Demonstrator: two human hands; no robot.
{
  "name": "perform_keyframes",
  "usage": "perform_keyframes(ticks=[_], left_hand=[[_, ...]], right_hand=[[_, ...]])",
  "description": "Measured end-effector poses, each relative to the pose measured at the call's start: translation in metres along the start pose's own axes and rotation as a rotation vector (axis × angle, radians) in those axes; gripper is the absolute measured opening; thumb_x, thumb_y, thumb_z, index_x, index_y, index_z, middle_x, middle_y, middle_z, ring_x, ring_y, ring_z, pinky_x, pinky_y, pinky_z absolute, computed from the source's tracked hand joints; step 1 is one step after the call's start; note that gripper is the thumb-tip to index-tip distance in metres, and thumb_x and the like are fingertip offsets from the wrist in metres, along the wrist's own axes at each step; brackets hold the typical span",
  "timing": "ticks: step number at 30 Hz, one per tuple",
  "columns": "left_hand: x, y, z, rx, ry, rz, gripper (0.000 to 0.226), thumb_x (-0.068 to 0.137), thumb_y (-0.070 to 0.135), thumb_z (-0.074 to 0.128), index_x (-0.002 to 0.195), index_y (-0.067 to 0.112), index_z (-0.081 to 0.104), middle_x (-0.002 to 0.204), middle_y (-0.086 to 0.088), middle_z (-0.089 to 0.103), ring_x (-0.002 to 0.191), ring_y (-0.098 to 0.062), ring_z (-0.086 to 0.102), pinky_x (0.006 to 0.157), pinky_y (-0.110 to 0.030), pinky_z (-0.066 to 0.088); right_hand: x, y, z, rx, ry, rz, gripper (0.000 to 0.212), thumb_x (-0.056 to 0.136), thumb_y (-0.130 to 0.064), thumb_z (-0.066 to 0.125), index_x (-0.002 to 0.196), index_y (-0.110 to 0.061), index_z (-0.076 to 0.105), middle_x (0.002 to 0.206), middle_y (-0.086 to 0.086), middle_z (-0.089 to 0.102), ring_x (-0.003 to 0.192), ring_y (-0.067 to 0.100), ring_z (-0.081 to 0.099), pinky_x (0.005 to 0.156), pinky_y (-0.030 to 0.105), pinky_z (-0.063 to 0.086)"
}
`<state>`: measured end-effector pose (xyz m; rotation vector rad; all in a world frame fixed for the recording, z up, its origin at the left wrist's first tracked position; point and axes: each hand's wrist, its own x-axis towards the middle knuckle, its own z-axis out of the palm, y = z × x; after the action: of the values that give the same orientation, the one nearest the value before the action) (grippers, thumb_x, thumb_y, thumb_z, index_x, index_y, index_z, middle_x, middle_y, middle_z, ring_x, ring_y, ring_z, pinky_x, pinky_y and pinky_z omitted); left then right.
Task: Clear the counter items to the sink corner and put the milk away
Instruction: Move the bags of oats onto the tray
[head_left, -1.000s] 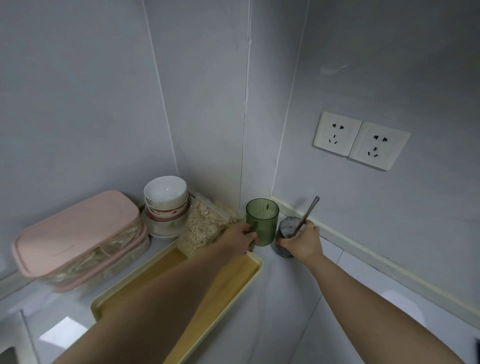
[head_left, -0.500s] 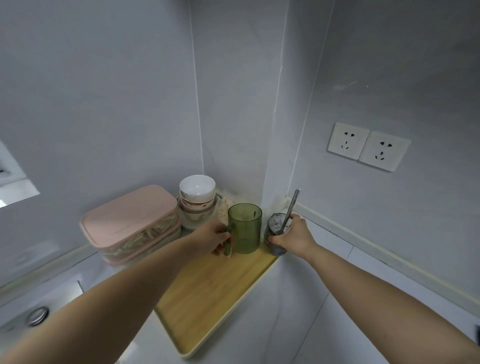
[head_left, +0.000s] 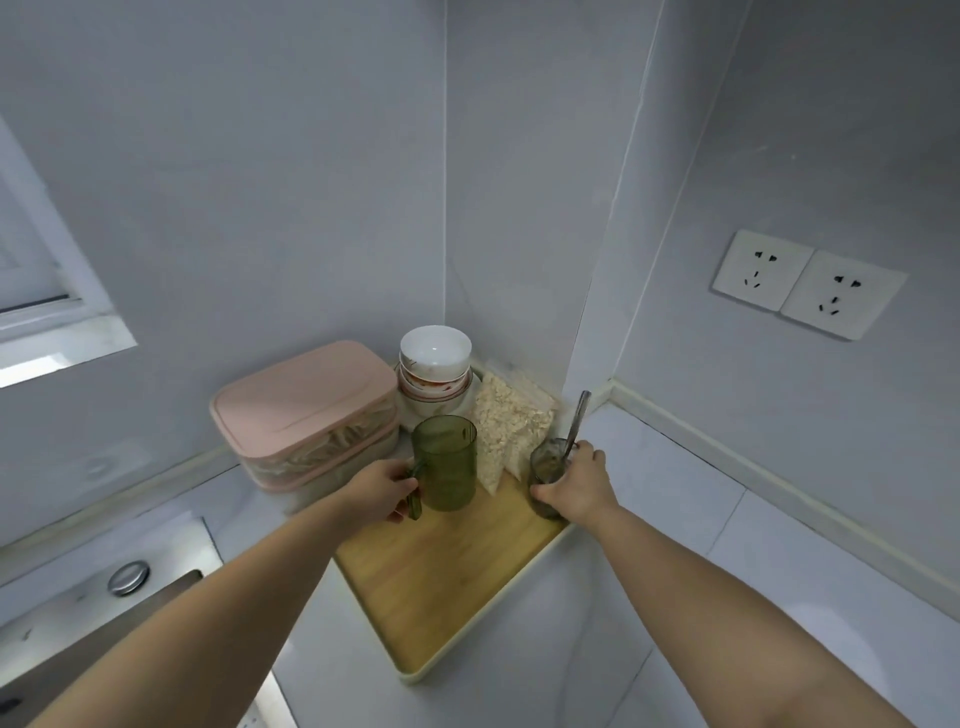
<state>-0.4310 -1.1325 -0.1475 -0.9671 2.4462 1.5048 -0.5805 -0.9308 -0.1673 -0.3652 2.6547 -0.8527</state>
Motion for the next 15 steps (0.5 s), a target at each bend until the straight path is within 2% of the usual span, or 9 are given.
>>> perform_keyframes(ticks=[5,10,15], left_hand=[[0.007,-0.012,0.004,-0.015,0.091,-0.013,0.021,0.099,0.012,0.042,0.114,0.007,0.055,0.085,-0.006,0.057,0.079,-0.019,0.056,0.077,-0.032,0.052],[0.014,-0.019,0.015,-0.029,0.114,-0.018,0.021,0.097,0.011,0.044,0.114,0.010,0.055,0.080,-0.001,0.056,0.072,-0.013,0.053,0.070,-0.027,0.049],[0.023,-0.021,0.019,0.055,0.130,-0.003,0.027,0.096,0.010,0.043,0.121,0.007,0.054,0.100,-0.007,0.059,0.088,-0.018,0.055,0.078,-0.030,0.045]], right_hand=[[0.013,-0.004,0.002,-0.040,0.049,0.025,0.095,0.068,-0.040,0.077,0.139,-0.009,0.022,0.132,0.011,0.032,0.124,0.030,0.038,0.101,0.037,0.040],[0.022,-0.004,0.006,-0.066,0.027,0.044,0.098,0.069,-0.043,0.076,0.141,-0.010,0.018,0.134,0.012,0.030,0.125,0.033,0.037,0.103,0.040,0.038],[0.025,-0.002,0.010,-0.073,0.017,0.048,0.098,0.069,-0.043,0.076,0.141,-0.010,0.017,0.133,0.012,0.030,0.125,0.034,0.038,0.103,0.041,0.039]])
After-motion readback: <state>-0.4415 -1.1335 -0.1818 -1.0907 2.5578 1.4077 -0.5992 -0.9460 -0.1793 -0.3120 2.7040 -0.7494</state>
